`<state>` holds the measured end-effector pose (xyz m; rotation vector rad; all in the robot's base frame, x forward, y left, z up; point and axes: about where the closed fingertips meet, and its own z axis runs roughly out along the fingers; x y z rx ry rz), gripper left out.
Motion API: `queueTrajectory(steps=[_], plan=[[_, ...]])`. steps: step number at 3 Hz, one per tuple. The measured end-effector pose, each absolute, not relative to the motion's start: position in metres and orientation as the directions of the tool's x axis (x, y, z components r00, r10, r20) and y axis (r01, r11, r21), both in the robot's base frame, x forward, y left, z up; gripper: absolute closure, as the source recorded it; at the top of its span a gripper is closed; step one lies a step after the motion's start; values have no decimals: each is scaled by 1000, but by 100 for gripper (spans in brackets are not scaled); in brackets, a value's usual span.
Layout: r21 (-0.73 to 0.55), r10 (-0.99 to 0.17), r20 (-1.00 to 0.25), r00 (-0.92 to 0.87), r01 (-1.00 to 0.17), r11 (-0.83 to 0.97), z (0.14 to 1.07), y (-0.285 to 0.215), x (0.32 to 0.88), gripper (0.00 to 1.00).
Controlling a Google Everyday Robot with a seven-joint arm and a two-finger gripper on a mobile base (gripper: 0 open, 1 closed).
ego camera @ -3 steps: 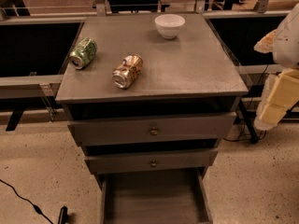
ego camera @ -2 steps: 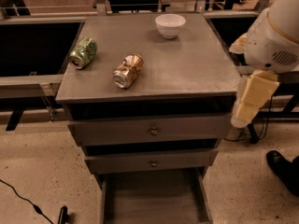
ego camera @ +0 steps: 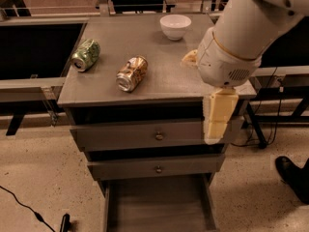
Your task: Place orange can into bottom drawer
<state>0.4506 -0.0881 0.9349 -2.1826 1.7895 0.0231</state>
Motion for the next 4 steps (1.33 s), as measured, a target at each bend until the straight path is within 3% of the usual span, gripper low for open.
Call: queueTrajectory(steps=[1,2,3,4], plan=[[-233,-954,-210,215,-959,-164,935,-89,451,0],[-247,-935,-133,329,-925,-290,930,-85,465,0],[-230,-840,31,542,-814,-534,926,-73,518,0],[-213,-713,102,694,-685,-697,936,-50,571,0]])
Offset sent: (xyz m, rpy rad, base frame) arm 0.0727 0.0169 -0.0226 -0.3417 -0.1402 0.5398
